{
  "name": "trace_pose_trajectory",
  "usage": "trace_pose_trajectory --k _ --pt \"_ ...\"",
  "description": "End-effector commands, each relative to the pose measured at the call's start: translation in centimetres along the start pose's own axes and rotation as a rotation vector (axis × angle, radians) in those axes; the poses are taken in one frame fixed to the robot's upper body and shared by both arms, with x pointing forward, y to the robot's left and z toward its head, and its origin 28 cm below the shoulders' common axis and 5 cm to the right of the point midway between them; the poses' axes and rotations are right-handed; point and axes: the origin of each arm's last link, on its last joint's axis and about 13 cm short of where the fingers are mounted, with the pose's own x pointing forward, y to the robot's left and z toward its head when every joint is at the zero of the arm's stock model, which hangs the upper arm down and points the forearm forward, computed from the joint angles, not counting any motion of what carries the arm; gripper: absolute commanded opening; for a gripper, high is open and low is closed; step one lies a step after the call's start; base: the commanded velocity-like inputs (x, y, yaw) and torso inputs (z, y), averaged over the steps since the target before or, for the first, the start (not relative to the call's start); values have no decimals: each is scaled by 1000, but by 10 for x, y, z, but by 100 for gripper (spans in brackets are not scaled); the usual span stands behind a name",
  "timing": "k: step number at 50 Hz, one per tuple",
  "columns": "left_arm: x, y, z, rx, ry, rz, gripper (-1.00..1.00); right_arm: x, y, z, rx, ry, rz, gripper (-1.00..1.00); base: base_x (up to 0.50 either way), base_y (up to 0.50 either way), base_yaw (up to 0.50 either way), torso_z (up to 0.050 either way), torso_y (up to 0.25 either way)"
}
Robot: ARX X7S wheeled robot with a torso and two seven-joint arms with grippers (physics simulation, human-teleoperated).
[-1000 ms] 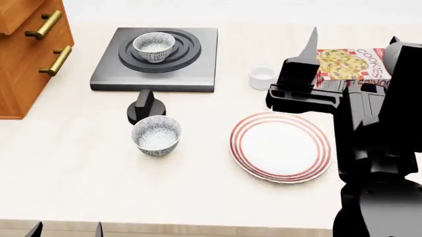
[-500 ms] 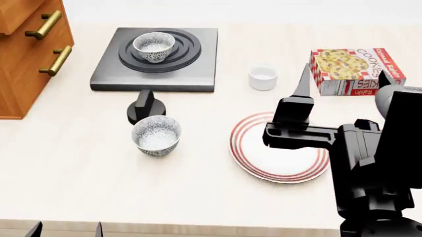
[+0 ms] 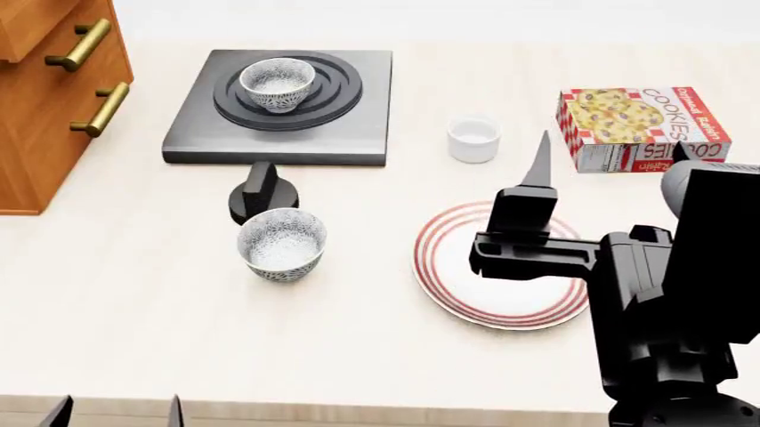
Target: Pick the akita bowl on the stove and place it on the plate.
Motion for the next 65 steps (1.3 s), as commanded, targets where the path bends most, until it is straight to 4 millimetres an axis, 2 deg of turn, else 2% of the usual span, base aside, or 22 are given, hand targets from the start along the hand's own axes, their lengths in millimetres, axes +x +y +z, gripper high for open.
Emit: trace_pose_trajectory --k 1,4,11,12,19,20,27,32,33,38,39,65 --pt "2 0 10 -29 -32 0 100 0 0 0 3 3 3 100 0 0 0 0 0" --pt "6 -1 15 -29 -56 5 100 0 -1 -1 5 2 5 100 0 0 0 0 0" --pt "27 -3 65 -59 -138 -3 100 -1 0 0 10 -3 8 100 0 0 0 0 0" --pt "34 -3 76 -50 -157 -1 100 0 0 0 11 -3 9 100 0 0 0 0 0" --pt "60 -6 109 -41 -174 18 100 -1 0 0 13 -10 16 100 0 0 0 0 0" --pt "67 -8 119 -25 -189 15 100 -1 1 2 17 -15 16 100 0 0 0 0 0" --pt "105 -10 145 -14 -152 60 100 -1 0 1 22 -20 21 100 0 0 0 0 0" --pt "118 -14 155 21 -143 34 100 -1 0 2 23 -21 22 100 0 0 0 0 0" --pt "126 -18 162 59 -138 9 100 -1 0 1 22 -24 24 100 0 0 0 0 0" --pt "128 -23 161 69 -115 0 100 -1 1 2 24 -27 23 100 0 0 0 0 0" --pt "135 -19 159 72 -67 12 100 -1 0 1 37 -31 21 100 0 0 0 0 0" --pt "135 -20 163 58 -67 9 100 -1 0 1 39 -27 21 100 0 -53 0 0 0"
